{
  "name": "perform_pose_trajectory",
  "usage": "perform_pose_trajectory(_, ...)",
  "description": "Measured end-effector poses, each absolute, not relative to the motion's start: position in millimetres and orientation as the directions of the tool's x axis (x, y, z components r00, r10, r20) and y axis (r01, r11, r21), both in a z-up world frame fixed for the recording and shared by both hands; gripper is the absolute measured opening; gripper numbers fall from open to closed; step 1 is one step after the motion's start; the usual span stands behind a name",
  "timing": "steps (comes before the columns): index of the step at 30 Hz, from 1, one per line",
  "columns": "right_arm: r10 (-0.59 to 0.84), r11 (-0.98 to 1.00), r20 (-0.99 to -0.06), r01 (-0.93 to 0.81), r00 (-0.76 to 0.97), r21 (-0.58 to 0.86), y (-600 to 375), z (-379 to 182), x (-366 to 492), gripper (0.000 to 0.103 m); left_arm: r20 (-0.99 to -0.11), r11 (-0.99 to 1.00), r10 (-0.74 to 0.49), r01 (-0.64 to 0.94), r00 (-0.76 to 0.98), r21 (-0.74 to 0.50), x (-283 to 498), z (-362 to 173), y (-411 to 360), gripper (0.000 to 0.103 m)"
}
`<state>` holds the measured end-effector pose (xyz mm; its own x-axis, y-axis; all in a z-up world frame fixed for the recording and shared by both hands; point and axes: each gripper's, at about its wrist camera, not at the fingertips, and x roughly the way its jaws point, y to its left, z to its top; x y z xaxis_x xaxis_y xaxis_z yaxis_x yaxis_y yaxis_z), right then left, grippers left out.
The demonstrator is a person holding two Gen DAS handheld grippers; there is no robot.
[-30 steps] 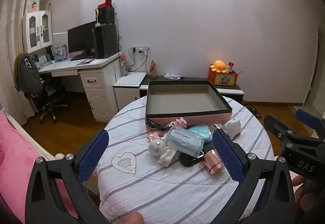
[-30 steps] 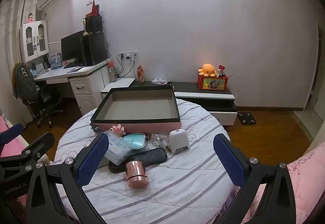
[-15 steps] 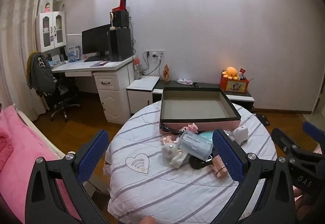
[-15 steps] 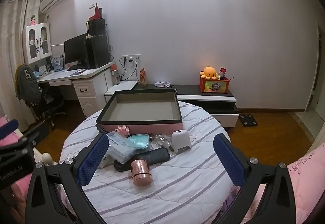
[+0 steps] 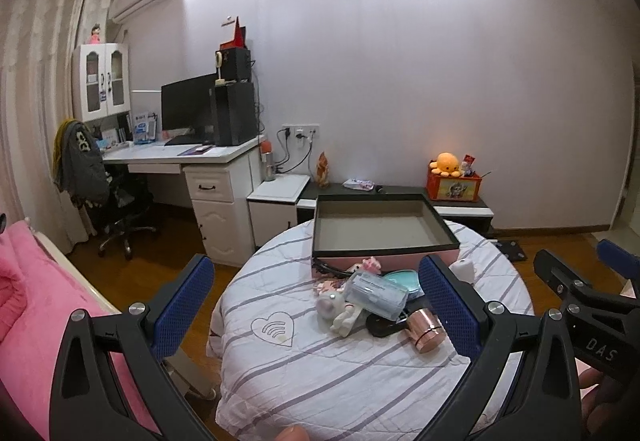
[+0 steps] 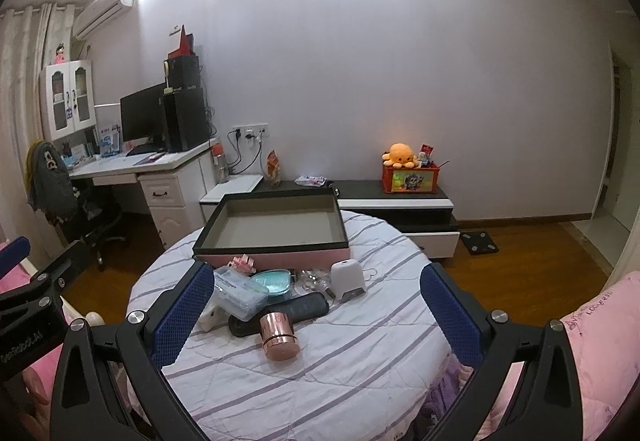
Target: Organize rigid objects
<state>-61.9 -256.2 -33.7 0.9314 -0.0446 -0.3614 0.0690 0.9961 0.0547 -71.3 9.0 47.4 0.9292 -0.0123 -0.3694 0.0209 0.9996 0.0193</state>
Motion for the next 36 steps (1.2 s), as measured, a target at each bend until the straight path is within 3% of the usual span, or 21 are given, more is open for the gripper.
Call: perform_pose_trajectory(36,-0.053,0.996,-0.355,0.076,0.933,0.050,-252,-34,-77,0.103,-0.375,1.000,-0.026,0.022,0.927,-0.014,-83,41,18,0.103)
